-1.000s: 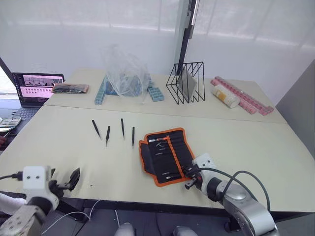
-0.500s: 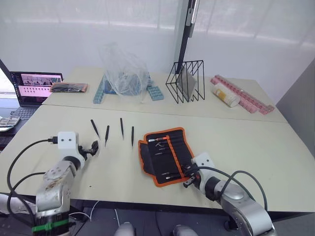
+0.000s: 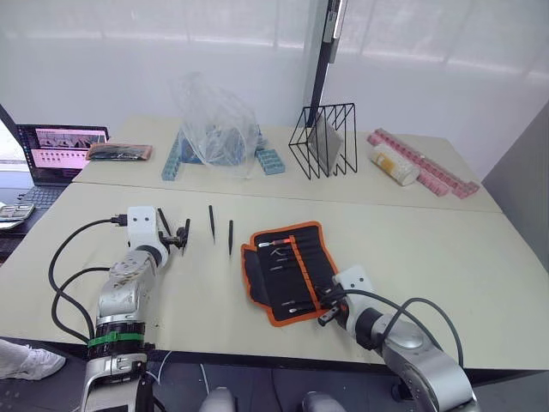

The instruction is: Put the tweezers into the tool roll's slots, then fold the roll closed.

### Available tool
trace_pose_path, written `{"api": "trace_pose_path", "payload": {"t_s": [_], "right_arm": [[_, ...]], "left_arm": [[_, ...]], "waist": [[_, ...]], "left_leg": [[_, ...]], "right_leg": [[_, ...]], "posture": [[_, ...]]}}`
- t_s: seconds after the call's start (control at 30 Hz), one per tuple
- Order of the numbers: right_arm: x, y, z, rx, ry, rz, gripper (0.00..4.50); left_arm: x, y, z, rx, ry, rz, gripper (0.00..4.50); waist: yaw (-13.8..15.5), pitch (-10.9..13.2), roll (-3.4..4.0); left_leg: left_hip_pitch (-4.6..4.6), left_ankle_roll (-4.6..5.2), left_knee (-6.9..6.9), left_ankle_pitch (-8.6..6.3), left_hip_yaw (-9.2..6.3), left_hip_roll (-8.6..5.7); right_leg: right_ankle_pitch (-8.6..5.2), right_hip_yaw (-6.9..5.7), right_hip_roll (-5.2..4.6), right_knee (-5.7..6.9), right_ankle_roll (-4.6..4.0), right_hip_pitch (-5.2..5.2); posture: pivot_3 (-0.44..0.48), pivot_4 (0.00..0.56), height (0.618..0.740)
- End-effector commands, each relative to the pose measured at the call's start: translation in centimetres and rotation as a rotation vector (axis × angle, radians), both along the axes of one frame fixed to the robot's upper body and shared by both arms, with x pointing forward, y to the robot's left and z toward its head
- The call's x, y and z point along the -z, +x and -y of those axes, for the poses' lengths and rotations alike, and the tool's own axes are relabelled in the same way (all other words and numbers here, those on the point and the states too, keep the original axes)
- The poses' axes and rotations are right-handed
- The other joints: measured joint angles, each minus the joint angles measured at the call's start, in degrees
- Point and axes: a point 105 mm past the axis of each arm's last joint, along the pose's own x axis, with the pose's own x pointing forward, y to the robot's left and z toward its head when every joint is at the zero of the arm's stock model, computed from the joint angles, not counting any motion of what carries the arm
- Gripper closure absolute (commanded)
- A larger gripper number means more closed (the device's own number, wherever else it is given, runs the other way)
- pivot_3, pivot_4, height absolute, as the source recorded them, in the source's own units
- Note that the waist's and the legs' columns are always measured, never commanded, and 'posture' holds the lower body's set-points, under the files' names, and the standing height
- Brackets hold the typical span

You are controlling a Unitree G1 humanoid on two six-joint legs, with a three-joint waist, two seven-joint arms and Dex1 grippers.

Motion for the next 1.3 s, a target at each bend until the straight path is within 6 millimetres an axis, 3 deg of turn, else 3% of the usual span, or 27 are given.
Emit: {"api": "trace_pose_path", "payload": {"t_s": [0.03, 0.57, 0.87, 1.3], "right_arm": [[3.8, -1.3, 0.9, 0.034, -0.059, -0.166, 4.5], [3.7, -1.3, 1.1, 0.04, -0.061, -0.165, 4.5], [3.8, -1.5, 0.8, 0.027, -0.059, -0.174, 4.5], [3.9, -1.8, 0.3, 0.022, -0.05, -0.177, 4.5]], "left_arm": [[-0.6, 0.3, 0.2, -0.001, -0.001, 0.024, 0.03], [2.9, -0.3, 0.0, -0.102, -0.081, -0.151, 0.03], [-0.1, 0.2, 0.2, -0.083, -0.144, 0.023, 0.03], [-0.8, 0.1, -0.9, -0.104, -0.121, 0.041, 0.03]], "waist": [[0.0, 0.0, 0.0], [0.1, -0.2, 0.4], [0.1, -0.1, 0.43], [0.0, -0.1, 0.39]], "left_leg": [[0.0, 0.0, 0.0, 0.0, 0.0, 0.0], [0.08, -0.01, 0.0, 0.01, 0.01, -0.03], [0.04, -0.02, -0.01, 0.01, 0.01, -0.04], [0.02, -0.02, -0.01, 0.01, 0.0, -0.03]], "right_leg": [[0.0, -0.01, 0.0, 0.0, 0.0, 0.0], [-0.01, 0.01, -0.01, 0.0, 0.04, 0.07], [-0.02, 0.01, -0.01, -0.01, 0.05, 0.05], [-0.02, 0.01, 0.0, -0.02, 0.05, 0.02]], "posture": [[0.0, 0.15, 0.705], [0.0, 0.15, 0.705], [0.0, 0.15, 0.705], [0.0, 0.15, 0.705]]}}
